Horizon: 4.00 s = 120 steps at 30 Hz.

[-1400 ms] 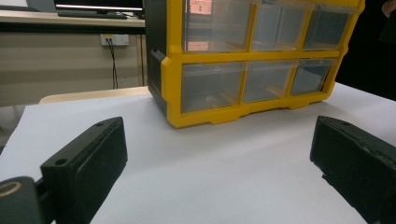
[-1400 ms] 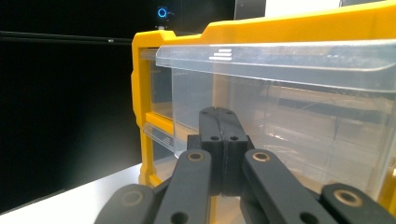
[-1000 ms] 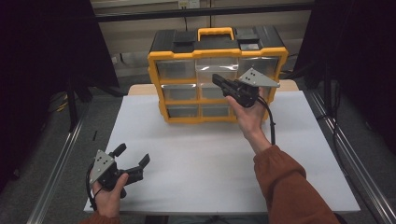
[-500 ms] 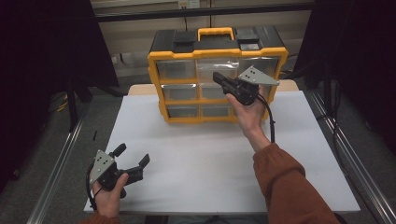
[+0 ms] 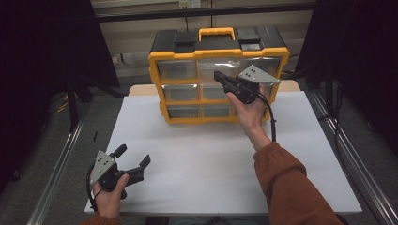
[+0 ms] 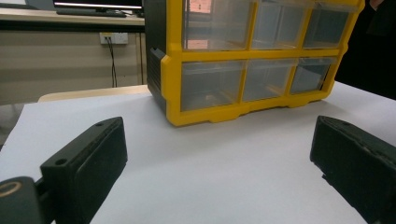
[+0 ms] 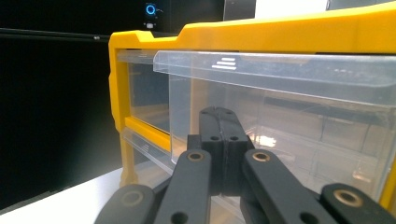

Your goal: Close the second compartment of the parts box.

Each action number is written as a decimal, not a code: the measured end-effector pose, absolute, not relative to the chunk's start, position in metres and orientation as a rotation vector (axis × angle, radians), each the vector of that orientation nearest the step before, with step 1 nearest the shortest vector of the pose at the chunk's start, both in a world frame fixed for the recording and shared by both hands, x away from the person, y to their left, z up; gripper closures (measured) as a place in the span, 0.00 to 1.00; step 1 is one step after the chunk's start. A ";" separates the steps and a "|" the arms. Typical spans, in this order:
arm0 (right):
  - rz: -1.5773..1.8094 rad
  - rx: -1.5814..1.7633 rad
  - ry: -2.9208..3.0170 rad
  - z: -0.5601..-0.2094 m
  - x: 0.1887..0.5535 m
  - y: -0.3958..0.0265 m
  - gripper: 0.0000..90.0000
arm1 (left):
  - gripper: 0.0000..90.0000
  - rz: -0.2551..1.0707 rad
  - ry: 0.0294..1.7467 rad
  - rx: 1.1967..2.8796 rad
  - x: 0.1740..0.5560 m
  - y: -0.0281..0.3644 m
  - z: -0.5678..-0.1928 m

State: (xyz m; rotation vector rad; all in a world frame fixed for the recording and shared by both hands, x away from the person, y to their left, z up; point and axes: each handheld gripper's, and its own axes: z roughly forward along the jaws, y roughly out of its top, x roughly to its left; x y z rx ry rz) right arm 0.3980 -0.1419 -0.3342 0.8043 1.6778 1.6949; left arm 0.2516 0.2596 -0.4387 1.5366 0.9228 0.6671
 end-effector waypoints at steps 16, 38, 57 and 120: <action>1.680 0.814 1.675 -0.332 0.404 -0.142 1.00 | 0.04 0.662 0.928 1.521 0.252 0.259 -0.439; 1.665 0.837 1.667 -0.331 0.412 -0.142 1.00 | 0.05 0.662 0.922 1.538 0.252 0.260 -0.439; 1.657 0.854 1.659 -0.332 0.419 -0.144 1.00 | 0.05 0.664 0.921 1.538 0.251 0.260 -0.439; 1.591 1.043 1.684 -0.381 0.351 -0.180 0.03 | 0.05 0.654 0.929 1.536 0.254 0.260 -0.441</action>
